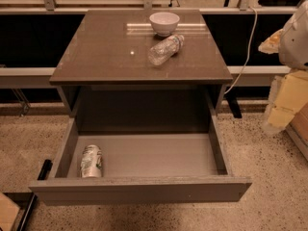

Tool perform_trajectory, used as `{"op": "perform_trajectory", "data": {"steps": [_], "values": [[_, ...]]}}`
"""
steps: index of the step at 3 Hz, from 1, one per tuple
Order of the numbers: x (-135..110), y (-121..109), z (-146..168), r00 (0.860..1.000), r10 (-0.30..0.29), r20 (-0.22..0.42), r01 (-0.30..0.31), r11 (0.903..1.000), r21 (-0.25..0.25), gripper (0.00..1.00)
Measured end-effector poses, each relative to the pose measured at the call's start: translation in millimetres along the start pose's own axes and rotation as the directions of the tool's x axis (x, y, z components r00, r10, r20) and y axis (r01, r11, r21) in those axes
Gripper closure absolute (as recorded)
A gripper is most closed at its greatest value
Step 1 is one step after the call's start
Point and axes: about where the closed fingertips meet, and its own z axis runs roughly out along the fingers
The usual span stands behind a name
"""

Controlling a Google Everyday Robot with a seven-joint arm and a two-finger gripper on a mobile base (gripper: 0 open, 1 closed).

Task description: Pick 7up can from top drawer and place on counter

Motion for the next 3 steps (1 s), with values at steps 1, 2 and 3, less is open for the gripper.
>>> {"op": "perform_trajectory", "data": {"steps": [1,2,3], "values": [[0,0,0,1.0,0.0,0.0,0.0,1.0,0.0,0.0],[-2,-1,13,0.997,0.081,-0.003,-0.081,0.9967,0.005,0.0],[-5,-1,42,0.974,0.224,-0.023,-0.223,0.9745,0.023,0.0]]}}
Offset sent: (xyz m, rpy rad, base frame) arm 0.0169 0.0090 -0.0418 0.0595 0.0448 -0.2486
